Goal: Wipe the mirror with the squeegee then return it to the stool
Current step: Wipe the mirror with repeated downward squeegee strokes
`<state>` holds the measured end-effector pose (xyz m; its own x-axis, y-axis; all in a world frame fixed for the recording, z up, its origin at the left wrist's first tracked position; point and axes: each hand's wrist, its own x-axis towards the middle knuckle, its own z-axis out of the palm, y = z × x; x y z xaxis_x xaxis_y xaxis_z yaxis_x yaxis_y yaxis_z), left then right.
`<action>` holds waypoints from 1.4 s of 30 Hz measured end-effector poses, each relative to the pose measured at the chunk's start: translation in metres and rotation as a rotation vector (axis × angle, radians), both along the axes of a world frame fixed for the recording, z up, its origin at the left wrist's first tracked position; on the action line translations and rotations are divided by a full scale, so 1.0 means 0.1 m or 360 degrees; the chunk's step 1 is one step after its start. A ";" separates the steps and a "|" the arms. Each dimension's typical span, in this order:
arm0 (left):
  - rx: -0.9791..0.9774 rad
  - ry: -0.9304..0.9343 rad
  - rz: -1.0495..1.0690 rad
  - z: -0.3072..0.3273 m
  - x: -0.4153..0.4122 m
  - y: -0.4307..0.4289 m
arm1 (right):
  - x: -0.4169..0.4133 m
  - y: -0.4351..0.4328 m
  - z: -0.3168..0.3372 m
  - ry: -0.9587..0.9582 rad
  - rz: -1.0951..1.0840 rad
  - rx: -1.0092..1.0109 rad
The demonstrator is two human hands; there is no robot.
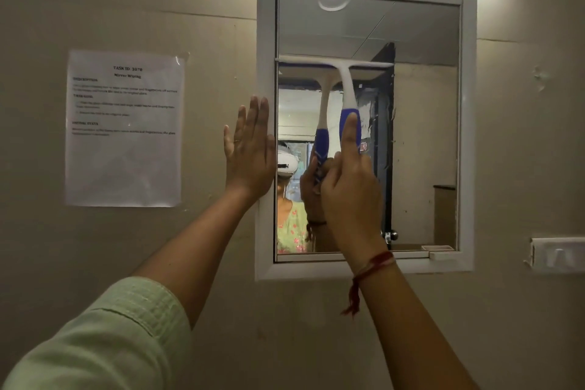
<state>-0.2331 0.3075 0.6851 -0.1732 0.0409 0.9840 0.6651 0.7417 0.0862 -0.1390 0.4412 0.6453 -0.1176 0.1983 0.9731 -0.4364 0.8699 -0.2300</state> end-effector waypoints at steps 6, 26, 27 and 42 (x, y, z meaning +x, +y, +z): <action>0.0010 0.0000 -0.0045 -0.01 -0.02 0.00 | 0.03 -0.02 -0.36 -0.0039 0.0010 0.0015; 0.0066 -0.0023 -0.0183 0.00 -0.03 -0.01 | 0.06 -0.03 -0.50 -0.0030 0.0063 0.0005; 0.0078 -0.0028 -0.0199 0.00 -0.03 -0.01 | 0.04 -0.01 -0.40 -0.0011 0.0040 0.0003; 0.0098 -0.0051 -0.0259 -0.01 -0.06 0.00 | 0.11 0.00 -0.52 -0.0042 0.0075 -0.0008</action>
